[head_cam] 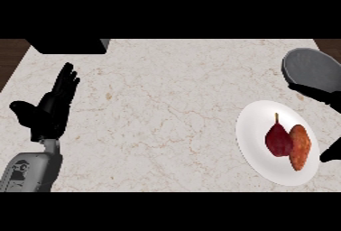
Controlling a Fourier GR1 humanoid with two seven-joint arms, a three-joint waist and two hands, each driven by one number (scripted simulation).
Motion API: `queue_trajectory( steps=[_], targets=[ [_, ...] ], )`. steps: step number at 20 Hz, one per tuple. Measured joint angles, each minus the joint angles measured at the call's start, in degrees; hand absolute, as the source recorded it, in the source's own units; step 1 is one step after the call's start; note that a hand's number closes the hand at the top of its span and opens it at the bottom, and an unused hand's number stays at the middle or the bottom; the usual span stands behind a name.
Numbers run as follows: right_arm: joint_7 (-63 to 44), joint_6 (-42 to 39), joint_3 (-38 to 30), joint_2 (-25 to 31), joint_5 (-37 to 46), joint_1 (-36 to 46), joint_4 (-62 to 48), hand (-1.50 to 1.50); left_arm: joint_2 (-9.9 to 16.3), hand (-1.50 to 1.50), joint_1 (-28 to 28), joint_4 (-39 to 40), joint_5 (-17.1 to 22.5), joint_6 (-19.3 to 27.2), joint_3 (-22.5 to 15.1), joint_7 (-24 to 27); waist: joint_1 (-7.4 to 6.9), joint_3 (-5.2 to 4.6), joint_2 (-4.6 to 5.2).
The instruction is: Pick the pear from the plate and place it in the pan
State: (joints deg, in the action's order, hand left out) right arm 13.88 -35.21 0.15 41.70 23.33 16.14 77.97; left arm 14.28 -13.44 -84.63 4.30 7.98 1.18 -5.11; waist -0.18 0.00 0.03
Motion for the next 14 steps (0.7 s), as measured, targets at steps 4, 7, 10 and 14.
queue_trajectory(
  steps=[4,7,10,14],
  targets=[
    [0.10,0.94,1.13,-2.44,4.21,-0.32,0.11,-1.50,-0.68,0.00,0.50,-0.52,-0.82,-0.33,0.31,-0.19,0.04,0.00,-0.02],
    [-1.50,0.69,1.71,-3.06,6.86,-0.67,1.71,-1.50,-0.90,0.00,-0.07,0.85,-0.90,-0.99,0.97,0.28,0.13,-0.01,-0.03],
    [-2.40,1.66,3.16,-3.36,10.69,-0.58,1.80,-1.50,-1.39,0.00,0.33,1.01,-1.21,-1.28,0.91,0.73,0.09,-0.01,-0.02],
    [-3.98,1.92,4.82,-5.16,15.08,0.01,1.28,-1.50,-1.27,0.00,1.32,-0.13,-1.08,-2.21,1.70,0.90,0.02,-0.01,-0.03]
  ],
)
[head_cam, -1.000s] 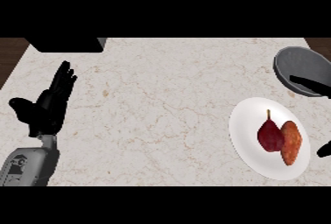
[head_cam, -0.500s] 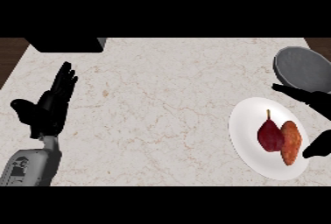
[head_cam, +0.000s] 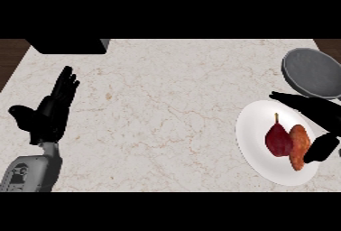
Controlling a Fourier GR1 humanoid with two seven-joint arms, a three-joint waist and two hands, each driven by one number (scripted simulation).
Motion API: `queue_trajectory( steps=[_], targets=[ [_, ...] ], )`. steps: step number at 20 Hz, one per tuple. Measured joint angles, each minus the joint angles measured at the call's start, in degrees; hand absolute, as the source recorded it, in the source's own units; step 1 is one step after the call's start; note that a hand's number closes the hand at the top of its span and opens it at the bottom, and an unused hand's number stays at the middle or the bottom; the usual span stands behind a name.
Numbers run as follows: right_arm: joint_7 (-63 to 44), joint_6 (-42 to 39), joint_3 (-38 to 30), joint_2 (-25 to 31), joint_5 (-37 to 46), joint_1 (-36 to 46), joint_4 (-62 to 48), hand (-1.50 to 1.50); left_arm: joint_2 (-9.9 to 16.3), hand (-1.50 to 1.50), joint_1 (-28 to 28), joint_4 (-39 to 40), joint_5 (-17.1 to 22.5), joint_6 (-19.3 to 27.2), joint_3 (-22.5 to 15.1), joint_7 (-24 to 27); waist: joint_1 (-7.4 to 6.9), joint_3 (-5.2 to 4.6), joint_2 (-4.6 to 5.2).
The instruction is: Pick the pear from the plate and place it in the pan
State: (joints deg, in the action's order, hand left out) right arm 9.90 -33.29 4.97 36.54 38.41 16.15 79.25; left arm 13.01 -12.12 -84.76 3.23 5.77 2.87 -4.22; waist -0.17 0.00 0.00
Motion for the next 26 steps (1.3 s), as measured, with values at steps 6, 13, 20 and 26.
queue_trajectory(
  steps=[6,13,20,26],
  targets=[
    [1.72,-1.27,-0.26,-1.35,4.51,2.67,-4.41,-1.50,-1.14,0.00,-0.78,0.58,-1.55,0.13,0.23,-0.06,-0.01,-0.01,0.01],
    [2.87,1.36,0.65,-4.75,10.44,3.02,-8.11,-1.50,-1.58,0.00,-0.67,0.16,-1.78,-0.99,1.09,-0.31,-0.03,0.01,0.02],
    [5.32,2.30,0.95,-6.09,14.83,3.01,-12.46,-1.50,-1.47,0.00,-0.84,1.69,-1.76,-2.51,2.44,0.77,0.02,0.00,0.03],
    [9.64,1.47,1.84,-6.83,16.69,4.26,-15.04,1.50,-2.04,0.00,-1.74,1.90,-2.44,-2.18,2.67,0.21,0.06,-0.09,-0.02]
  ],
)
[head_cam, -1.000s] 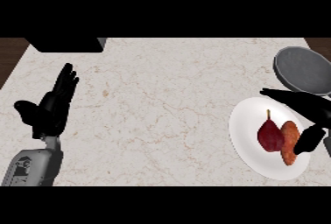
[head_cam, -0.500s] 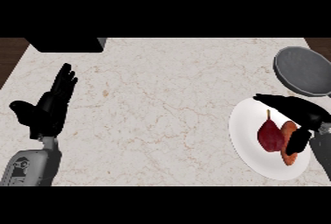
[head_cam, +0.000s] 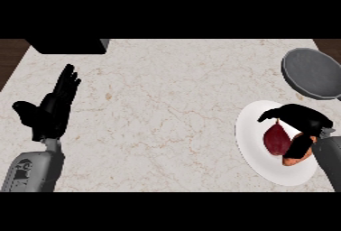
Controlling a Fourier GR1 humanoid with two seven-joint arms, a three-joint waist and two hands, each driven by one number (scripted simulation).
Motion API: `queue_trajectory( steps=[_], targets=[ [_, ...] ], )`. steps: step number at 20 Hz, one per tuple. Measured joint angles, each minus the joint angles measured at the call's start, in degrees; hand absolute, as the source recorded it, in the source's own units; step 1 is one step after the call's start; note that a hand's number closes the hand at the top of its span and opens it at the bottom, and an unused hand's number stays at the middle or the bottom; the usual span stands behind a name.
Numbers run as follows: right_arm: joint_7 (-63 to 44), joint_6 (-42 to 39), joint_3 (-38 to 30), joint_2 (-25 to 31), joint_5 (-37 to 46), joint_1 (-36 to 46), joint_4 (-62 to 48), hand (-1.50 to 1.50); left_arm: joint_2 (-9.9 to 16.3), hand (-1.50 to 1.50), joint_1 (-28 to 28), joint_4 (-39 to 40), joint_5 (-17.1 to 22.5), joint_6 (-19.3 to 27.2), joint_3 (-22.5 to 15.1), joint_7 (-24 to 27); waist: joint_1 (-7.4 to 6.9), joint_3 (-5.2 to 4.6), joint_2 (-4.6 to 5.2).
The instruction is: Pick the pear from the plate and place it in the pan
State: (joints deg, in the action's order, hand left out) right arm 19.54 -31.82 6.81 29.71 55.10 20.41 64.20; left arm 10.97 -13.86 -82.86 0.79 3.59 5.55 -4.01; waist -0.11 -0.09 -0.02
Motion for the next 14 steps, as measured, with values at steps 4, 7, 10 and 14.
queue_trajectory(
  steps=[4,7,10,14],
  targets=[
    [3.95,2.76,0.85,-0.37,2.15,0.56,-1.95,1.50,0.43,0.00,-0.60,0.72,0.37,-0.82,0.86,0.32,-0.06,0.01,0.00],
    [5.07,4.00,0.63,-1.34,3.60,1.10,-3.16,1.50,0.32,0.00,-0.14,1.20,0.23,-1.06,1.30,1.36,-0.05,0.03,0.00],
    [6.26,6.57,0.04,-2.29,4.79,1.25,-4.85,1.50,0.12,0.00,-0.08,0.94,-0.20,-1.17,1.06,1.13,-0.09,-0.05,-0.07],
    [-3.86,7.11,-3.73,-7.40,4.56,4.35,-6.29,1.50,-0.54,0.00,0.70,-0.76,-0.66,-0.78,0.25,0.04,-0.41,-0.04,-0.08]
  ],
)
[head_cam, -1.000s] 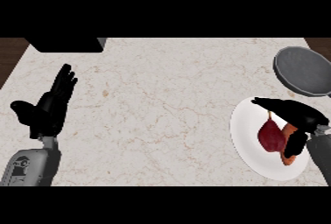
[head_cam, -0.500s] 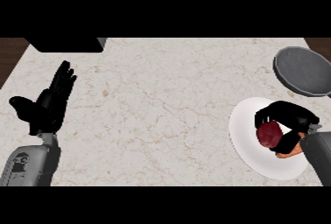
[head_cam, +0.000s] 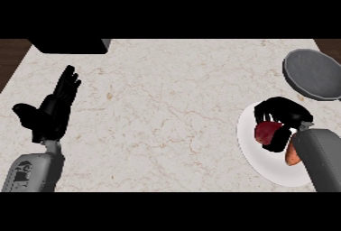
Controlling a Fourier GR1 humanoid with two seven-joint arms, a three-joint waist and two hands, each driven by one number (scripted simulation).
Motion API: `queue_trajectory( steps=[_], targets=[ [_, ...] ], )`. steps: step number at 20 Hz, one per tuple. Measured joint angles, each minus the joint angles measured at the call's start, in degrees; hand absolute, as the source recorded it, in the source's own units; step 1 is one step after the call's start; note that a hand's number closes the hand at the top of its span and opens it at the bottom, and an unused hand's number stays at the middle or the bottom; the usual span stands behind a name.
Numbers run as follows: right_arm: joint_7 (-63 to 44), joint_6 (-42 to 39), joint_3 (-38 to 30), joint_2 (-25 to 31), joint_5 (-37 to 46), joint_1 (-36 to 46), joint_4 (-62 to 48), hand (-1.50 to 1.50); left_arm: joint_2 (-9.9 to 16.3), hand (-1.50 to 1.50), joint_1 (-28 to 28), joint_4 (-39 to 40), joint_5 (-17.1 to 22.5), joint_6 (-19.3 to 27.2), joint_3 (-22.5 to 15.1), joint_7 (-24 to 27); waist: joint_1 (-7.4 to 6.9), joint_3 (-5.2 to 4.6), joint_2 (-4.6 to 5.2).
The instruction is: Pick the pear from the plate and place it in the pan
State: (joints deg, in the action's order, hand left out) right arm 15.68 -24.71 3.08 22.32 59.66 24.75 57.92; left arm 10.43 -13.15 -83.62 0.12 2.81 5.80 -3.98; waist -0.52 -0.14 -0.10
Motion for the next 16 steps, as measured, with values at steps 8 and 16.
queue_trajectory(
  steps=[8,16],
  targets=[
    [-36.90,11.83,-9.48,-14.44,3.73,12.64,-1.33,1.50,-0.46,0.00,-1.53,0.27,-0.27,-0.25,-0.93,-0.30,-1.96,0.00,0.40],
    [-58.28,29.43,-10.24,-20.04,14.31,26.35,-3.28,1.50,-0.73,0.00,-2.50,-0.01,-0.50,0.31,-0.99,-1.30,-1.97,0.08,0.56]
  ],
)
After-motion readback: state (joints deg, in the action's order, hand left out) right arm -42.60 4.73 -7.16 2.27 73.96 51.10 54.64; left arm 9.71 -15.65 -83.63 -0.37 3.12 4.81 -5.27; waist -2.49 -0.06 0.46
